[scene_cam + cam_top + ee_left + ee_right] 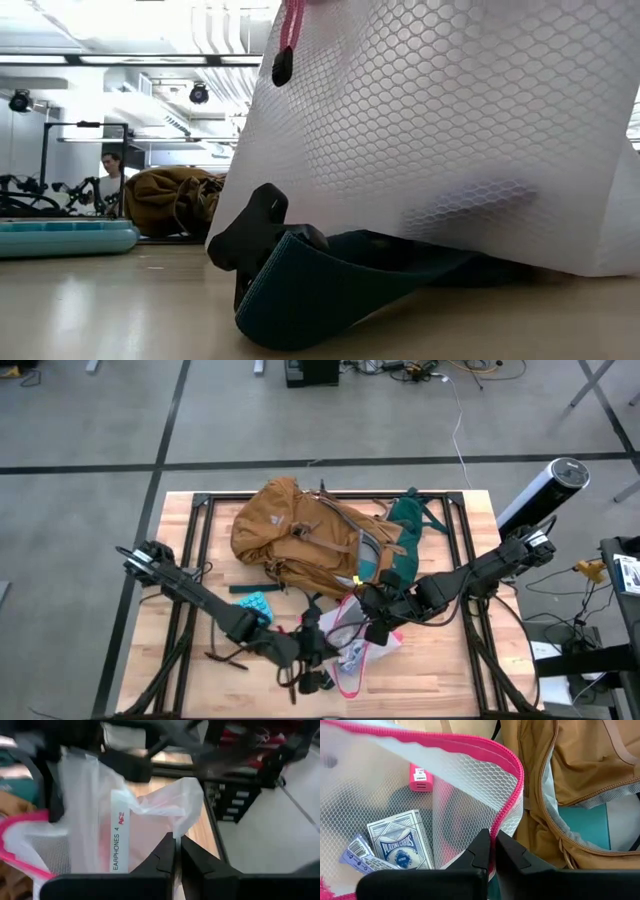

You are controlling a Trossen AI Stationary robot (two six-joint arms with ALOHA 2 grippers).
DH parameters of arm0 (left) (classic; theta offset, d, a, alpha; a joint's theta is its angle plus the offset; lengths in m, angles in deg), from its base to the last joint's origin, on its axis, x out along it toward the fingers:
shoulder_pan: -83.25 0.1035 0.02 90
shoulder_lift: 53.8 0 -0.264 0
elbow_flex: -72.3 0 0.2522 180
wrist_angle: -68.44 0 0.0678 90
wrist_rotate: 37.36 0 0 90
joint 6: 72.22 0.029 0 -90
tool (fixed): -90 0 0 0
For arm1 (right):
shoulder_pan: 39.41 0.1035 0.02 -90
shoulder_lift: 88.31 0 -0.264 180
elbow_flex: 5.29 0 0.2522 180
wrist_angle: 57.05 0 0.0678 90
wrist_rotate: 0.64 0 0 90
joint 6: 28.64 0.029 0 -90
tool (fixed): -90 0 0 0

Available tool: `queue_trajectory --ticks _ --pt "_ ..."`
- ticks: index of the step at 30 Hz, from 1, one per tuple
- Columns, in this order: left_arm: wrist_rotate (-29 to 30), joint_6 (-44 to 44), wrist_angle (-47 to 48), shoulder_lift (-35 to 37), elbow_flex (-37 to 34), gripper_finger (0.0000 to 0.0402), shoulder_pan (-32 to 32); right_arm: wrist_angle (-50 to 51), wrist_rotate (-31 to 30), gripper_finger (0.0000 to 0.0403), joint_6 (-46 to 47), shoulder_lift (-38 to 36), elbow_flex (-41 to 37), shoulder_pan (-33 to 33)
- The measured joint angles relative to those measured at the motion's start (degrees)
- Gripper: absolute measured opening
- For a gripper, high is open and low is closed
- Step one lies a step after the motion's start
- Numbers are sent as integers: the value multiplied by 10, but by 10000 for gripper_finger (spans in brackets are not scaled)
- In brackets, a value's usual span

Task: Unpack backpack
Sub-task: Put the earphones into the pink zip bag, then put the calculator into the pink zip bag

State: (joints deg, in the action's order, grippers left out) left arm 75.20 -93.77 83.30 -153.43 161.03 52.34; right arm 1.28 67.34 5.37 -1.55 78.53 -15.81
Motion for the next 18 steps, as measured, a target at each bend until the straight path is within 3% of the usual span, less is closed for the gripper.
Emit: queue_trajectory --ticks 8,18 --pt "-24 -1 0 -16 -1 25 20 0 1 0 10 0 0 0" --pt "-20 -27 77 17 0 150 18 1 2 0 10 0 0 0"
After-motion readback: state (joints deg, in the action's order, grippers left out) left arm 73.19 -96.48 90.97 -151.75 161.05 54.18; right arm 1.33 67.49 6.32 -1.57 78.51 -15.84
